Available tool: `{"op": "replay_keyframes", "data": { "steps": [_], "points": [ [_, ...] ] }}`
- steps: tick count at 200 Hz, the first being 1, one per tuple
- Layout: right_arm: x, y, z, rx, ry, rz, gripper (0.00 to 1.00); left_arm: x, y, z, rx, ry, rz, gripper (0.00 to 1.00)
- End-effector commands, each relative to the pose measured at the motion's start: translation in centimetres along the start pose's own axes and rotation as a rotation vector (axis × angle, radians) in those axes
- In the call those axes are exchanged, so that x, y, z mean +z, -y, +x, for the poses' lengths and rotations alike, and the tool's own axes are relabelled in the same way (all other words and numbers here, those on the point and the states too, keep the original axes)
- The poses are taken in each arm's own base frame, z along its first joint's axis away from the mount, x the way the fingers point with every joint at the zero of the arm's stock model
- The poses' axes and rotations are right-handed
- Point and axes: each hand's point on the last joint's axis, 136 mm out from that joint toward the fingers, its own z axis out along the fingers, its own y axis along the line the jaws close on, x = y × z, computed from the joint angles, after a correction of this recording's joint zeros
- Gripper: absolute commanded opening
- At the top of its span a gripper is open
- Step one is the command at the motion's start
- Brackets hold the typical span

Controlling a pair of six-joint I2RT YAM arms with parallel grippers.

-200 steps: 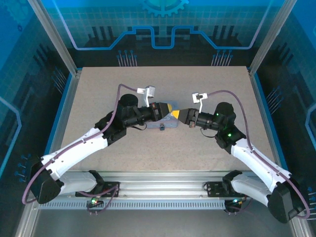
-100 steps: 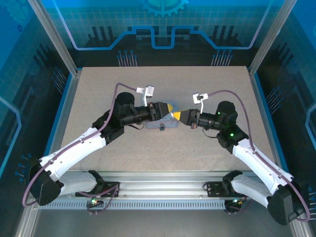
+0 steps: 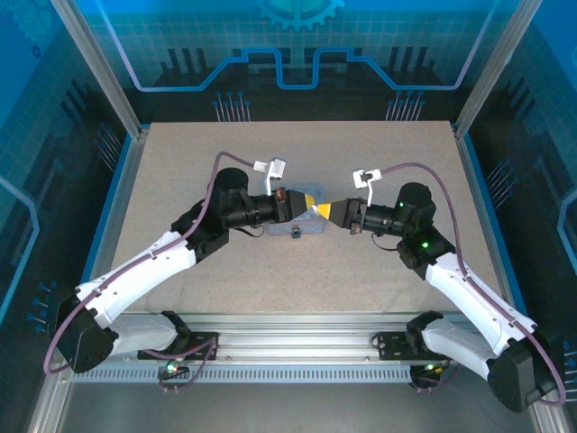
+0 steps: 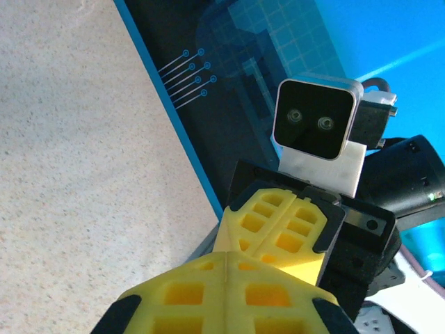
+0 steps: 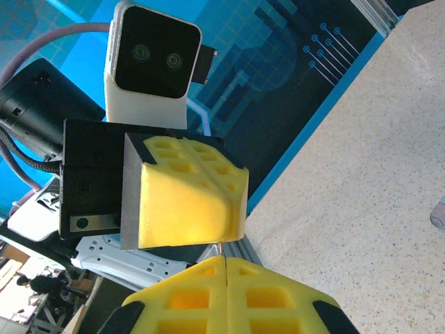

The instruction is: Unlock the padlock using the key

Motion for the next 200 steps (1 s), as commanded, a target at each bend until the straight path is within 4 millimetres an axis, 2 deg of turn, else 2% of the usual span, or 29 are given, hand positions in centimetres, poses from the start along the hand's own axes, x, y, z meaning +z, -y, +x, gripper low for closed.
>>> {"op": "replay_keyframes", "data": {
  "steps": [1, 13, 33, 49, 85, 125, 159, 200],
  "points": [
    [-0.5, -0.9, -1.2, -0.030, 0.019, -0.010, 0.00, -0.1, 0.4, 0.0, 0.007, -0.010, 0.018, 0.00],
    [-0.6, -1.0, -1.3, -0.031, 0.023, -0.010, 0.01, -0.1, 0.3, -0.1, 0.005, -0.003, 0.012, 0.00],
    [-0.7, -1.0, -1.6, -0.028, 0.046, 0.001, 0.29, 0.0, 0.0, -0.4, -0.009, 0.019, 0.009, 0.00],
    [-0.8, -1.4, -1.6, -0.034, 0.067, -0.016, 0.38, 0.1, 0.0, -0.6, -0.016, 0.038, 0.016, 0.00],
    [-0.4, -2.1, -1.5, -0.043, 0.074, -0.032, 0.40, 0.2, 0.0, -0.9, -0.033, 0.052, 0.029, 0.00],
    [0.3, -1.7, -1.2, -0.033, 0.061, -0.026, 0.41, 0.1, 0.0, -1.0, -0.040, 0.070, 0.036, 0.00],
    [0.8, -2.1, -0.8, -0.035, 0.049, -0.038, 0.38, -0.3, 0.2, -1.2, -0.038, 0.088, 0.034, 0.00],
    [1.2, -1.6, -0.3, -0.020, 0.038, -0.026, 0.35, -0.6, 0.1, -1.3, -0.035, 0.104, 0.031, 0.00]
  ]
}}
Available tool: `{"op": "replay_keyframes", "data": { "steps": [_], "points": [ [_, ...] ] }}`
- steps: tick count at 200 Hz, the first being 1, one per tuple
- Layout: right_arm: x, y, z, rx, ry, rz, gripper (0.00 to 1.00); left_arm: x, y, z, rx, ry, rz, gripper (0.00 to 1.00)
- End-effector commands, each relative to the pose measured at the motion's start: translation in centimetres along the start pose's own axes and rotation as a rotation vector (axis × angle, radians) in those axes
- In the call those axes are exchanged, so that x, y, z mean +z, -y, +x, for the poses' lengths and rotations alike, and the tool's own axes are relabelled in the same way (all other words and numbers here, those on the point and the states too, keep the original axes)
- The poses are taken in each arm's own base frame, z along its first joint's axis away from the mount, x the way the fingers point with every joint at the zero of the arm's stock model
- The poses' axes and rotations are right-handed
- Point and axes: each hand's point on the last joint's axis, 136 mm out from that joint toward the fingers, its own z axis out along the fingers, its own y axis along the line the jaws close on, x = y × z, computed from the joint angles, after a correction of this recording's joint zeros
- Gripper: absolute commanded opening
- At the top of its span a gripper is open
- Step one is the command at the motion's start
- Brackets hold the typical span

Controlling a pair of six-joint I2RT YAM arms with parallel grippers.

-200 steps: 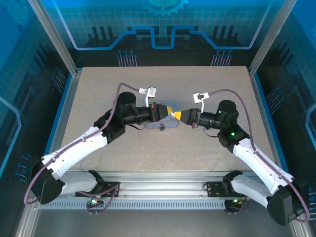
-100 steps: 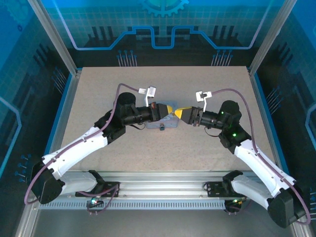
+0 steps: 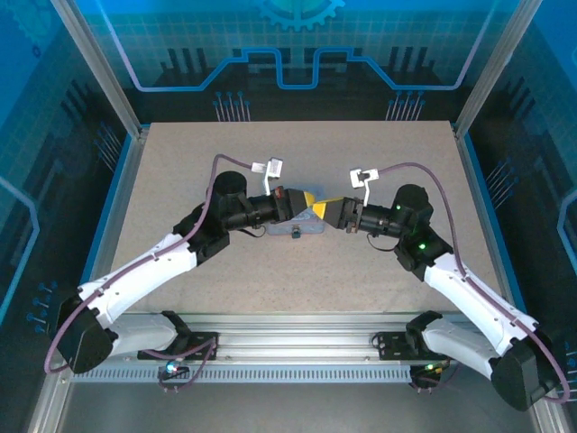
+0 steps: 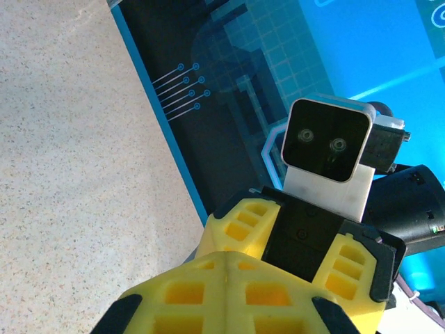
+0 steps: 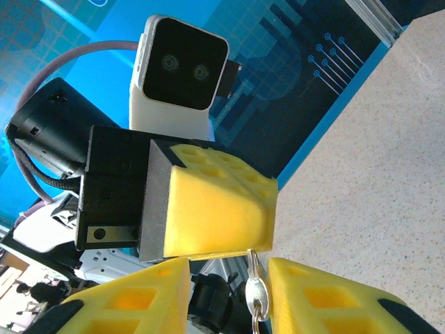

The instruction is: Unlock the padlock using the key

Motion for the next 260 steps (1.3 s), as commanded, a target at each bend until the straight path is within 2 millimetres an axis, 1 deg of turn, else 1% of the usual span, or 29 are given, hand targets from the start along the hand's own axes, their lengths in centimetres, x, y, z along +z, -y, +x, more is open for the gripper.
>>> {"op": "replay_keyframes", "data": {
  "steps": [1, 21, 39, 62, 99, 122, 143, 168, 188, 213, 222, 231, 260],
  "points": [
    [0.2, -0.7, -0.1, -0.020, 0.008, -0.019, 0.35, -0.6, 0.4, -0.6, 0.013, 0.045, 0.010, 0.00],
    [0.1, -0.4, -0.1, -0.019, 0.017, -0.006, 0.35, -0.7, 0.3, -0.7, 0.009, 0.053, 0.011, 0.00],
    [0.0, -0.3, 0.0, -0.017, 0.020, 0.005, 0.38, -0.8, 0.3, -0.6, 0.007, 0.056, 0.011, 0.00],
    [0.0, -0.2, 0.0, -0.013, 0.018, 0.009, 0.36, -0.9, 0.4, -0.8, 0.006, 0.064, 0.017, 0.00],
    [0.2, 0.2, 0.4, -0.003, 0.007, 0.010, 0.38, -0.9, 0.4, -0.9, 0.002, 0.075, 0.021, 0.00],
    [0.3, 0.3, 0.4, 0.002, 0.006, 0.013, 0.37, -1.0, 0.5, -1.1, 0.002, 0.085, 0.025, 0.00],
    [0.3, 0.7, 0.6, 0.014, 0.011, 0.021, 0.40, -1.2, 0.5, -1.3, 0.004, 0.104, 0.023, 0.00],
    [0.0, 0.8, 0.0, 0.047, 0.074, 0.015, 0.38, -1.4, 0.3, -1.6, -0.009, 0.133, 0.026, 0.00],
    [-0.5, 1.1, -0.7, 0.092, 0.174, 0.006, 0.42, -1.7, 0.2, -1.7, -0.020, 0.156, 0.030, 0.00],
    [-1.0, 0.7, -1.0, 0.089, 0.244, -0.004, 0.43, -1.7, 0.1, -1.7, -0.024, 0.161, 0.032, 0.00],
    [-1.1, 0.4, -1.1, 0.085, 0.257, -0.006, 0.46, -1.8, 0.2, -1.7, -0.023, 0.162, 0.032, 0.00],
    [-1.1, 0.1, -1.1, 0.081, 0.262, -0.014, 0.48, -1.8, 0.2, -1.9, -0.024, 0.166, 0.031, 0.00],
    [-0.9, -0.6, -1.3, 0.074, 0.261, -0.025, 0.49, -1.8, 0.3, -2.0, -0.027, 0.173, 0.038, 0.00]
  ]
}}
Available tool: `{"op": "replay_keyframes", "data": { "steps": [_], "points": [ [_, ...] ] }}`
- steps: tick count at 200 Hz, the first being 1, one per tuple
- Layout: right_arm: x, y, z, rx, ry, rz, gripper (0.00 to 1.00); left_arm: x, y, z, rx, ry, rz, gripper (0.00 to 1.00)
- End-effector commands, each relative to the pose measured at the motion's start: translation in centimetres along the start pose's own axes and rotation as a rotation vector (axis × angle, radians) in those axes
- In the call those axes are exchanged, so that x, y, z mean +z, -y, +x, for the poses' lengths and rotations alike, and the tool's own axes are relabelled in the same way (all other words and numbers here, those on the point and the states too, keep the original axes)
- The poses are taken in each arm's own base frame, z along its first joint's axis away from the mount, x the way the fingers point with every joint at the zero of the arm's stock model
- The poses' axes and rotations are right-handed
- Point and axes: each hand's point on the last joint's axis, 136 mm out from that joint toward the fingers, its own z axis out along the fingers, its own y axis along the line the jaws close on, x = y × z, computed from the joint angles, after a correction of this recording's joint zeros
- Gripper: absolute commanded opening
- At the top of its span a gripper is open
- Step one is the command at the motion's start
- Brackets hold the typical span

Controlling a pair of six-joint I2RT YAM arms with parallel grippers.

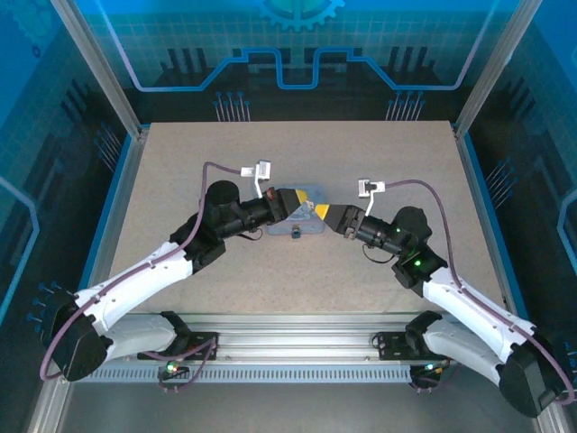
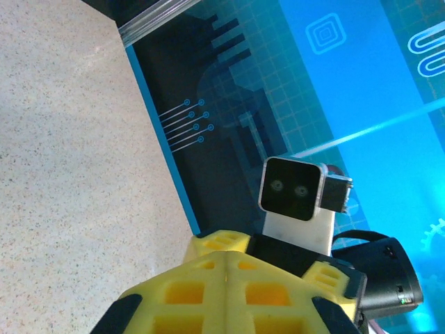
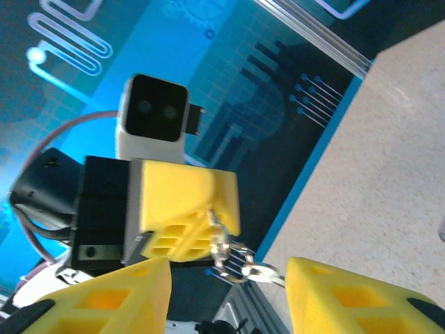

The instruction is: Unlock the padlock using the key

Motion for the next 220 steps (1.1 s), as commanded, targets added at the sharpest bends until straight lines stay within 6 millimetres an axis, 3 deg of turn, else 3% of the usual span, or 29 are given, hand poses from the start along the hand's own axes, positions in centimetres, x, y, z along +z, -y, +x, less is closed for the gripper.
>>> {"op": "replay_keyframes", "data": {
  "steps": [1, 149, 220],
  "points": [
    [0.0, -2.2, -1.3, -0.027, 0.060, -0.054, 0.49, -0.5, 1.1, -0.9, 0.004, 0.047, 0.037, 0.00],
    [2.1, -3.1, -1.0, -0.031, 0.034, -0.082, 0.36, -0.5, 0.7, -0.9, -0.016, 0.059, 0.039, 0.00],
    [2.4, -2.9, -1.2, -0.029, 0.041, -0.074, 0.17, -0.6, 0.7, -0.9, -0.018, 0.067, 0.044, 0.00]
  ]
}}
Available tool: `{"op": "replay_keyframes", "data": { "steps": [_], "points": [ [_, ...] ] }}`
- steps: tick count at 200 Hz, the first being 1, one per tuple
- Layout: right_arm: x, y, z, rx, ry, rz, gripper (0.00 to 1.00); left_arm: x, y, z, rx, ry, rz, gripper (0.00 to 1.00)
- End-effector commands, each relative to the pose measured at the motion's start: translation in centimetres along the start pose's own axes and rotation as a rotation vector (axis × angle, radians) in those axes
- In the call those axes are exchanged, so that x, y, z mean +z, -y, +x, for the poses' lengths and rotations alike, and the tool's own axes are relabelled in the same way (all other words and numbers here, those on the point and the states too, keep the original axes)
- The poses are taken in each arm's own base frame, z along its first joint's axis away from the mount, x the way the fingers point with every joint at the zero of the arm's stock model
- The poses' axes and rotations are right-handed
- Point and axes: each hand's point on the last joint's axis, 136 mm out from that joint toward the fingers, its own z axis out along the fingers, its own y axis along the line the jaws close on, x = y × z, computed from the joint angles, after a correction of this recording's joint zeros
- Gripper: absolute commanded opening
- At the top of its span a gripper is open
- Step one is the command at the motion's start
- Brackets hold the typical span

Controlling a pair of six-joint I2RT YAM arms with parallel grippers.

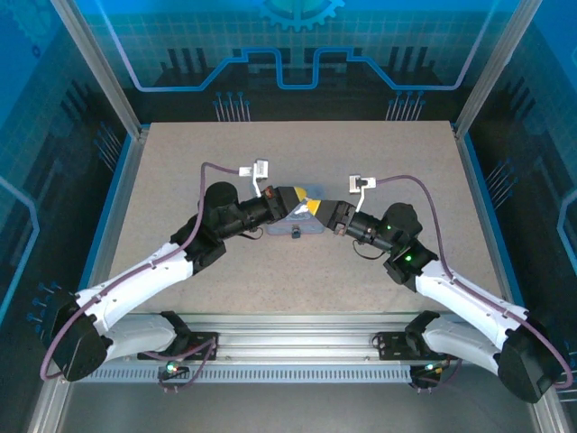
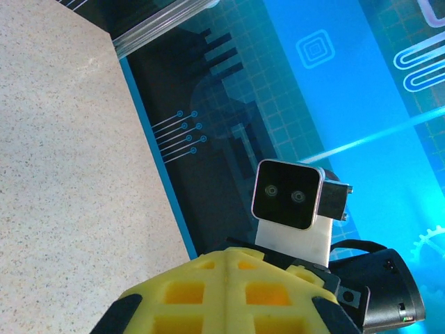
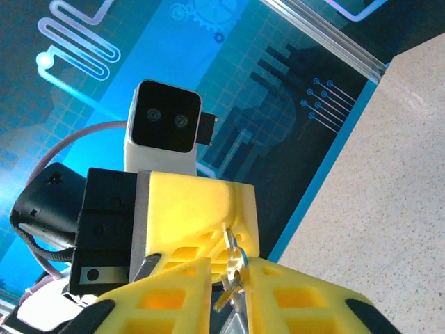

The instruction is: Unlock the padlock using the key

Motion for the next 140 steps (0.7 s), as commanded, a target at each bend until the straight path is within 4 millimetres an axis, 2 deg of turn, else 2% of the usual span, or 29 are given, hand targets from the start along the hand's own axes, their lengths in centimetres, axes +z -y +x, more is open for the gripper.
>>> {"op": "replay_keyframes", "data": {
  "steps": [1, 62, 140],
  "points": [
    [0.22, -2.33, -1.22, -0.041, 0.040, -0.059, 0.17, -0.52, 0.53, -0.41, -0.003, 0.031, 0.024, 0.00],
    [0.12, -1.99, -1.03, -0.059, 0.032, -0.041, 0.00, -0.51, 0.69, -0.22, 0.001, 0.019, 0.030, 0.00],
    [-0.45, -1.99, -1.37, -0.081, 0.033, -0.017, 0.00, -0.48, 0.47, 0.18, 0.002, 0.002, 0.030, 0.00]
  ]
}}
